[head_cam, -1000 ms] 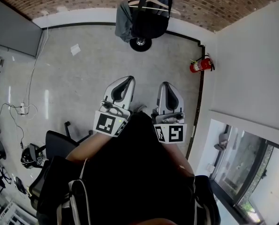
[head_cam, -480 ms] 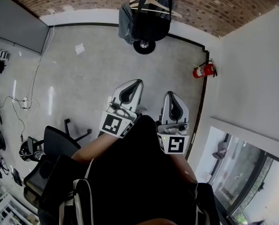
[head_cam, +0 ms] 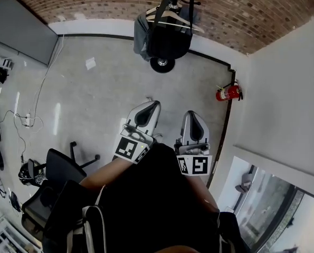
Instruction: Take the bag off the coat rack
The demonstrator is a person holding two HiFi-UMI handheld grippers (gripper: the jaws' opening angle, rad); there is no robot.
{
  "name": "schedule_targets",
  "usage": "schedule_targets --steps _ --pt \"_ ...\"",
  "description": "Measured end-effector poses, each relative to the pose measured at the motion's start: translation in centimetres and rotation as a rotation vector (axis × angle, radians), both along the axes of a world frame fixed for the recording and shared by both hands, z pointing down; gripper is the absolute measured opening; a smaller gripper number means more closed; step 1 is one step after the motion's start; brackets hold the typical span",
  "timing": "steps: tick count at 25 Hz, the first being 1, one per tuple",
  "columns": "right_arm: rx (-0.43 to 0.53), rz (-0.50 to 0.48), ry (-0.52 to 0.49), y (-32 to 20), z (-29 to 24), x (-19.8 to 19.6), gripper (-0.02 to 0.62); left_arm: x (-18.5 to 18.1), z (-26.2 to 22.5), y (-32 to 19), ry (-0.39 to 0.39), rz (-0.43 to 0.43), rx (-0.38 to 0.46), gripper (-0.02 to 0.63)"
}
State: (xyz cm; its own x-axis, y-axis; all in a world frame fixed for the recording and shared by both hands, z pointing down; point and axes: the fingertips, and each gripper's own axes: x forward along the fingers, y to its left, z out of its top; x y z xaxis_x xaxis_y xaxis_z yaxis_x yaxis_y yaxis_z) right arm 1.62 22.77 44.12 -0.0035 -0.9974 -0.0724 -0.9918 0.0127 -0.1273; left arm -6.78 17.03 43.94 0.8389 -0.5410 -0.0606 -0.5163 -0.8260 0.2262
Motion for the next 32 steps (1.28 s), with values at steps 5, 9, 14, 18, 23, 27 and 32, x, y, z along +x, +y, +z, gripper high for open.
schedule_targets --steps 5,9,14,18,23,27,32 --pt "-0.033 0.012 -0.035 -2.8 1.2 2.6 0.019 2.4 0.3 -2.6 0.001 0.030 0.004 0.018" --pt "-0.040 -0.002 -0.062 -6.5 0.9 4.0 0.018 3.7 0.1 -6.5 0.035 0.028 -0.066 0.018" --pt "-0.055 -0.013 -0.037 -11.4 0.8 4.4 0.020 4.9 -0.4 -11.6 0.030 0.026 -0.047 0.018" --pt "-0.069 -0.025 -0.036 -15.8 0.4 5.3 0.020 5.8 -0.8 -15.7 0.031 0.032 -0.038 0.018" --pt "-0.067 -0.018 -0.045 -21.7 -0.5 6.4 0.020 7.2 -1.6 -21.3 0.059 0.079 -0.045 0.018" --pt "-0.077 -0.001 -0.049 -24.8 0.1 6.9 0.020 8.2 -1.2 -24.9 0.030 0.101 -0.037 0.018" --pt "-0.047 0.023 -0.045 -26.8 -0.2 9.4 0.020 10.6 -0.9 -27.5 0.036 0.109 -0.077 0.018"
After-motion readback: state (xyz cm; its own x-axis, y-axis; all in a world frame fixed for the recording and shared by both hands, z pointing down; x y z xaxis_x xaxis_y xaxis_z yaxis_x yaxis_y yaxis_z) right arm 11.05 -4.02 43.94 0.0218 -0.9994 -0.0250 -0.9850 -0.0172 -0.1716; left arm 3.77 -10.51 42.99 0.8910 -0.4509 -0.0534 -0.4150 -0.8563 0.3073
